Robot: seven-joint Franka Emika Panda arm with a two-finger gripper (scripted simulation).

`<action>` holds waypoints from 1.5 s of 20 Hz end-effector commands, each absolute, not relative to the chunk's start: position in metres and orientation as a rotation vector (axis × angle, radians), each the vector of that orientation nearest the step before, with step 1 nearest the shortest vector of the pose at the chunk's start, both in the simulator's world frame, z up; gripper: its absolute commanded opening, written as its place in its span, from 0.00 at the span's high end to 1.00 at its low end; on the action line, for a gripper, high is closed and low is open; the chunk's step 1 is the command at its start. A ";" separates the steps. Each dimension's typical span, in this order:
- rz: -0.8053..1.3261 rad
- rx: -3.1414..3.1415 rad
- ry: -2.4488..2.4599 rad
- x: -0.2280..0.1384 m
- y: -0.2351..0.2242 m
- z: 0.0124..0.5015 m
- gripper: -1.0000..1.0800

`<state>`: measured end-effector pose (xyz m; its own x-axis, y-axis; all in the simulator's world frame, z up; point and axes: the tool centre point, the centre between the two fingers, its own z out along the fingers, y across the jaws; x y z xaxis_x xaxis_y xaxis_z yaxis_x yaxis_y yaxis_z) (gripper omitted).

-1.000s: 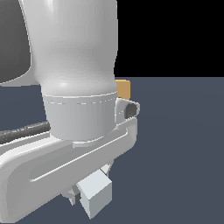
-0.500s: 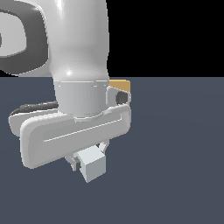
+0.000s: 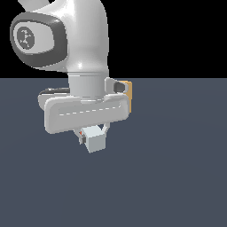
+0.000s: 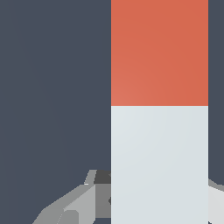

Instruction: Insert the peg into the horizontal hole in a box.

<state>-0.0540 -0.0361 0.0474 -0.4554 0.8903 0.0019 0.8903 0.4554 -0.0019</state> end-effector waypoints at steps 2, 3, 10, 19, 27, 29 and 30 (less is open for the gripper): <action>-0.001 -1.708 -2.636 -0.053 -0.011 0.054 1.00; -0.001 -1.727 -2.624 -0.052 -0.004 0.055 1.00; -0.001 -1.857 -2.534 -0.046 0.045 0.065 1.00; -0.001 -2.019 -2.407 -0.028 0.107 0.078 1.00; 0.000 -2.122 -2.316 -0.011 0.146 0.087 1.00; 0.000 -2.140 -2.300 -0.007 0.152 0.088 1.00; 0.000 -2.147 -2.293 -0.006 0.155 0.089 1.00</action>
